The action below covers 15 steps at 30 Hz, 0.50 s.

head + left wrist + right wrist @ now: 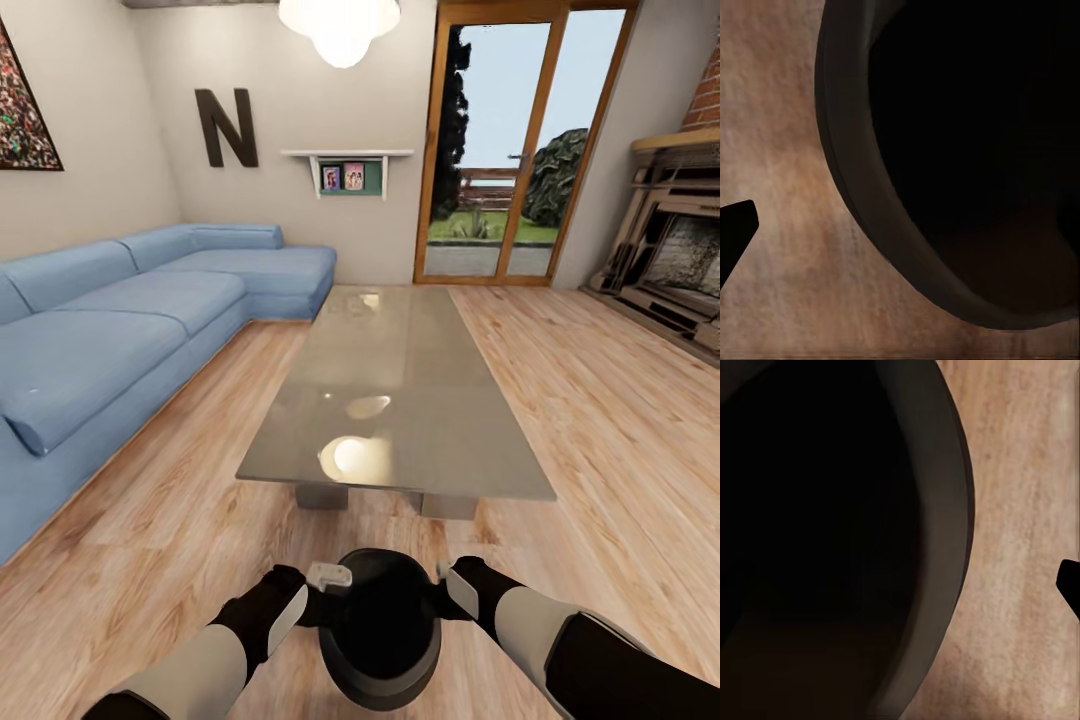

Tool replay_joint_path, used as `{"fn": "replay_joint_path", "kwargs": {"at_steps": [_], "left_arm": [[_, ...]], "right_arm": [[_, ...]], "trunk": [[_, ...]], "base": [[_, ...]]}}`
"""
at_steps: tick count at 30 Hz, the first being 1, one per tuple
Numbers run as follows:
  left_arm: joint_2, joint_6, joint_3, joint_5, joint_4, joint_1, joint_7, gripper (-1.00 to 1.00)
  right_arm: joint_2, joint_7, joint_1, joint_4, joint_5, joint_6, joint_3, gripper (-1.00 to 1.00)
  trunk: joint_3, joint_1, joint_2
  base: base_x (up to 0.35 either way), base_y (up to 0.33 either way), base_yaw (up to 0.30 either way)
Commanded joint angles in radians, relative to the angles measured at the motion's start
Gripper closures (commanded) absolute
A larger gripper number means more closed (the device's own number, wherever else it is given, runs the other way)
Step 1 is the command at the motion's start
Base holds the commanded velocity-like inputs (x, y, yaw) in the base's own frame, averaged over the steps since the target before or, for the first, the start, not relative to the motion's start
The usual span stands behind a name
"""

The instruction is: Place each of the two pumpkins and all three candles from the living room inside a cabinet in the living room (use any cabinet), then make sure every cabinet is closed, and position the cauldron so it is next to a table in the living room.

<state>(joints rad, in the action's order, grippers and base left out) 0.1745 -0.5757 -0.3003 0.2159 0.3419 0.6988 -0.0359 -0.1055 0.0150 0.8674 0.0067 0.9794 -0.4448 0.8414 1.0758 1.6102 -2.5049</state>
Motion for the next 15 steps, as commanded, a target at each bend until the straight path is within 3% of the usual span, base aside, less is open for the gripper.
{"fn": "replay_joint_path", "kwargs": {"at_steps": [1,6,15], "left_arm": [[0.0,-0.013,-0.002,0.006,0.001,0.001,0.001,-1.0],[0.0,-0.16,-0.002,0.007,0.058,0.001,0.004,-1.0],[0.0,-0.171,-0.001,0.005,0.064,0.001,0.007,-1.0]], "right_arm": [[0.0,0.002,0.001,0.001,0.01,-0.004,0.008,-1.0],[0.0,0.002,0.001,0.0,0.01,-0.041,0.007,-1.0],[0.0,0.0,0.001,0.001,0.009,-0.103,0.007,-1.0]], "trunk": [[-0.003,-0.001,0.0],[-0.022,-0.003,0.001],[-0.057,-0.007,0.003]], "base": [[0.0,0.0,0.0],[0.0,0.0,0.0],[0.0,0.0,0.0]]}}
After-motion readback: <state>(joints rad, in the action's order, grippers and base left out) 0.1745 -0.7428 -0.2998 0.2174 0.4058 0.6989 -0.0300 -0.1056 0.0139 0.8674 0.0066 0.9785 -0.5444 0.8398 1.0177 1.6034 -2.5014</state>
